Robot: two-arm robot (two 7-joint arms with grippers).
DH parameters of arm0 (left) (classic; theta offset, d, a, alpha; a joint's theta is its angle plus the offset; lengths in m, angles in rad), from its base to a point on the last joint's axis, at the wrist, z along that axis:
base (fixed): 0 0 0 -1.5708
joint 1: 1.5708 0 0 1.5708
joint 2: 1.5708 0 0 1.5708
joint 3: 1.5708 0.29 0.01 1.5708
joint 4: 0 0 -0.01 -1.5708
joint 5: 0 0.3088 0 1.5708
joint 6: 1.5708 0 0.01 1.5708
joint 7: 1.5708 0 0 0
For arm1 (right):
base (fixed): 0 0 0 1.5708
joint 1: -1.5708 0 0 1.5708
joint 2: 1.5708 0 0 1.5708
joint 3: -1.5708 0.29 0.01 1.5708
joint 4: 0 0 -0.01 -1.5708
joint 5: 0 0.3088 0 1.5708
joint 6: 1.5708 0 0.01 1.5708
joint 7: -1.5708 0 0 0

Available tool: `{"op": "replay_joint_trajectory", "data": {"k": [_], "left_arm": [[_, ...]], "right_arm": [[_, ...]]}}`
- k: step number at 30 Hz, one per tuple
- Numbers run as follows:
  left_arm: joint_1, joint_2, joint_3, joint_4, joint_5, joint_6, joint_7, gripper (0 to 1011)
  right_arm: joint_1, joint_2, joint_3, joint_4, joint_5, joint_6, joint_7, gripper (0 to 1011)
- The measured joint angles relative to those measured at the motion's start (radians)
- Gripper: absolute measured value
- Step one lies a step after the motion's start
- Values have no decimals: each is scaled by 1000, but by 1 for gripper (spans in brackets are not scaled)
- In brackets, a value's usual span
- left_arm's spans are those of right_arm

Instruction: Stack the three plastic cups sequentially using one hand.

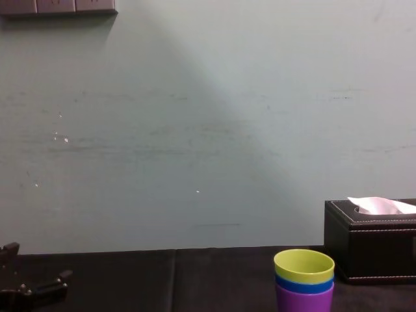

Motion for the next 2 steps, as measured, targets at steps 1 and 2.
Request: {"op": "replay_joint_trajectory", "data": {"k": [1,2], "left_arm": [[0,0,0,0,0,0,0,1011],[0,0,0,0,0,0,0,1012]], "right_arm": [[1,0,0,0,0,0,0,1003],[2,0,1,0,0,-1,0,1003]]}}
